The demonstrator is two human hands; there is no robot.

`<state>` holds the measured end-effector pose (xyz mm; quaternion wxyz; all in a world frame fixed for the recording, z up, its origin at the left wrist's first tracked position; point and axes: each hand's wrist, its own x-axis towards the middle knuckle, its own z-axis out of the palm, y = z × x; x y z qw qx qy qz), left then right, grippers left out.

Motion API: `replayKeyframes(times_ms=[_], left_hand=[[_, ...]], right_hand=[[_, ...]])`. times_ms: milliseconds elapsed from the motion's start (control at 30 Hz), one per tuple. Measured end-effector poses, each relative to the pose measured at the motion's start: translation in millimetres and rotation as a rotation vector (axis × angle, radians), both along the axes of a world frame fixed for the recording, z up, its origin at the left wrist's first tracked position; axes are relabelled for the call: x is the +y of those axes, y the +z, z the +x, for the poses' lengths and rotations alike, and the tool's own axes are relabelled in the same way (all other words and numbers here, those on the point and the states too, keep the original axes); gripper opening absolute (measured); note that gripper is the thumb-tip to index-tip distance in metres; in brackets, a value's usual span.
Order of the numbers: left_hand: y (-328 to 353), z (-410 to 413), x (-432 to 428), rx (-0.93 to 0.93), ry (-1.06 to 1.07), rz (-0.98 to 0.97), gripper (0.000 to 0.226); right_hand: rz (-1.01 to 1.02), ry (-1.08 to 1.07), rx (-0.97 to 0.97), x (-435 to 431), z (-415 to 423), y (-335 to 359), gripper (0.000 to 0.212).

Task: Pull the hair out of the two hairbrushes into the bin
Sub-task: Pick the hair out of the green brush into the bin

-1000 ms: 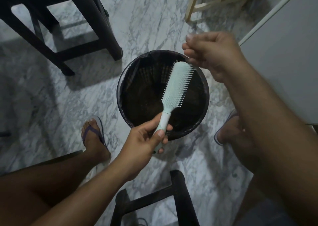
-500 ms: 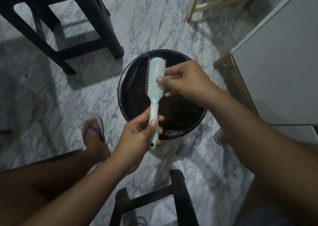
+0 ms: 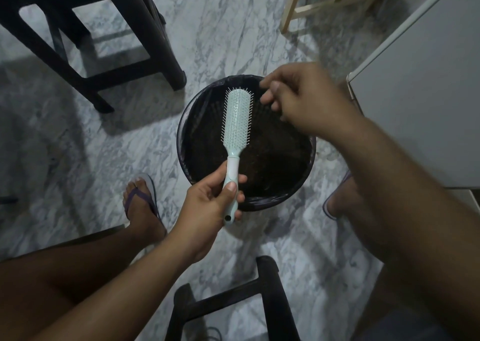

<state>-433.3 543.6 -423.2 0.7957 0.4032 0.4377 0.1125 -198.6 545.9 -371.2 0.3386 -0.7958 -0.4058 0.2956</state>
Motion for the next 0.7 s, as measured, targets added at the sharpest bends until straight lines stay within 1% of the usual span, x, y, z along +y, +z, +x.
replayKeyframes(times_ms=[33, 67, 133, 200, 233, 300, 400, 467, 533, 633, 700], left_hand=[[0.2, 0.6, -0.2, 0.000, -0.003, 0.003, 0.047], [-0.1, 1.1, -0.5, 0.001, -0.008, 0.006, 0.047], [-0.2, 1.2, -2.0, 0.002, -0.027, 0.018, 0.046], [-0.5, -0.6, -3.7, 0.002, -0.054, 0.045, 0.045], [-0.4, -1.7, -4.0, 0.003, -0.063, 0.059, 0.045], [-0.7, -2.7, -2.8, 0.003, -0.080, 0.082, 0.046], [-0.1, -2.1, -3.3, 0.007, -0.084, 0.061, 0.046], [2.3, -0.9, -6.2, -0.006, -0.060, -0.007, 0.045], [3.4, 0.3, -8.4, -0.020, -0.049, -0.041, 0.045], [3.5, 0.3, -8.3, -0.029, -0.052, -0.037, 0.045], [3.5, -0.4, -7.5, -0.024, -0.053, -0.026, 0.045]], right_hand=[[-0.015, 0.061, -0.070, -1.8, -7.5, -3.6, 0.015], [-0.037, 0.123, -0.142, -3.0, -15.4, -6.8, 0.020], [-0.097, 0.209, -0.266, -3.8, -28.7, -14.4, 0.038], [-0.149, 0.207, -0.324, -2.6, -35.7, -17.1, 0.050], [-0.159, 0.188, -0.333, -1.8, -35.7, -16.7, 0.052], [-0.135, 0.140, -0.315, -0.2, -31.3, -13.9, 0.048], [-0.107, 0.105, -0.284, 0.8, -28.0, -13.3, 0.022], [-0.081, 0.121, -0.295, 1.7, -30.1, -14.3, 0.012], [0.003, 0.070, -0.219, 4.9, -25.5, -8.2, 0.010], [0.162, -0.101, -0.032, 9.2, -3.9, 10.2, 0.016], [0.135, -0.110, -0.022, 9.0, 5.4, 13.8, 0.021]])
